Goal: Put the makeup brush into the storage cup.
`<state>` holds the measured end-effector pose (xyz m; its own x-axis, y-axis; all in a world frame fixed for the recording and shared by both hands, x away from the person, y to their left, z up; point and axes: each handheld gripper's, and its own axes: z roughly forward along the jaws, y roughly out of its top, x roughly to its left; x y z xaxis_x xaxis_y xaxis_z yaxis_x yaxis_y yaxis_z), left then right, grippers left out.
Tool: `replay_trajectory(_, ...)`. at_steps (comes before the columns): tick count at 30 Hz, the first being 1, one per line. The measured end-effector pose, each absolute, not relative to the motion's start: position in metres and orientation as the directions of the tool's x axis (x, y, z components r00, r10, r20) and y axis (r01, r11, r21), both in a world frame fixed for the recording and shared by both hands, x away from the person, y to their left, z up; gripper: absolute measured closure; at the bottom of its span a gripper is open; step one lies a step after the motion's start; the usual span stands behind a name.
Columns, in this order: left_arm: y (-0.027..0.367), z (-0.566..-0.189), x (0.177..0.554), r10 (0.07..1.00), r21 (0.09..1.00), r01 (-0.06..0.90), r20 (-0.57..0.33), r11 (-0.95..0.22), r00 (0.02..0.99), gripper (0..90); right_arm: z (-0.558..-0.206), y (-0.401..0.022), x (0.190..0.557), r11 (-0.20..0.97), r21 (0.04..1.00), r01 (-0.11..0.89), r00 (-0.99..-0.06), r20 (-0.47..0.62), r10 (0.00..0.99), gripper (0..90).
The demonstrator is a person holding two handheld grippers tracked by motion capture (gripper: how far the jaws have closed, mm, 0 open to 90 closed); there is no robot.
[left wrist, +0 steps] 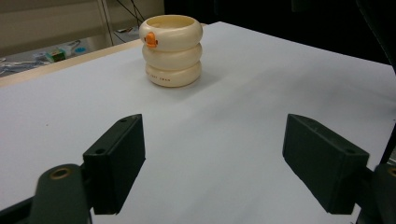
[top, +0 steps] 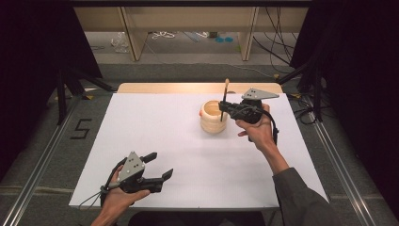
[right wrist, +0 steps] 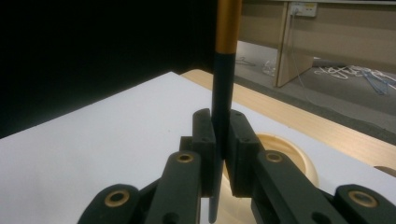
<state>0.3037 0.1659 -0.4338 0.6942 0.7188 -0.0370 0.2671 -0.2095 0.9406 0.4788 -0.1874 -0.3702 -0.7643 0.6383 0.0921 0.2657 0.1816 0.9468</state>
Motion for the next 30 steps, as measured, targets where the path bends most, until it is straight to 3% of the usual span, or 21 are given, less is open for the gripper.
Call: replay_trajectory(30,0.166,-0.434,0.304,0.716,0.940,0.267,-0.037,-0.211,0.697,21.0,-0.370,-0.175,0.515,0.192,0.944,0.269,-0.729,0.069,0.681,84.0)
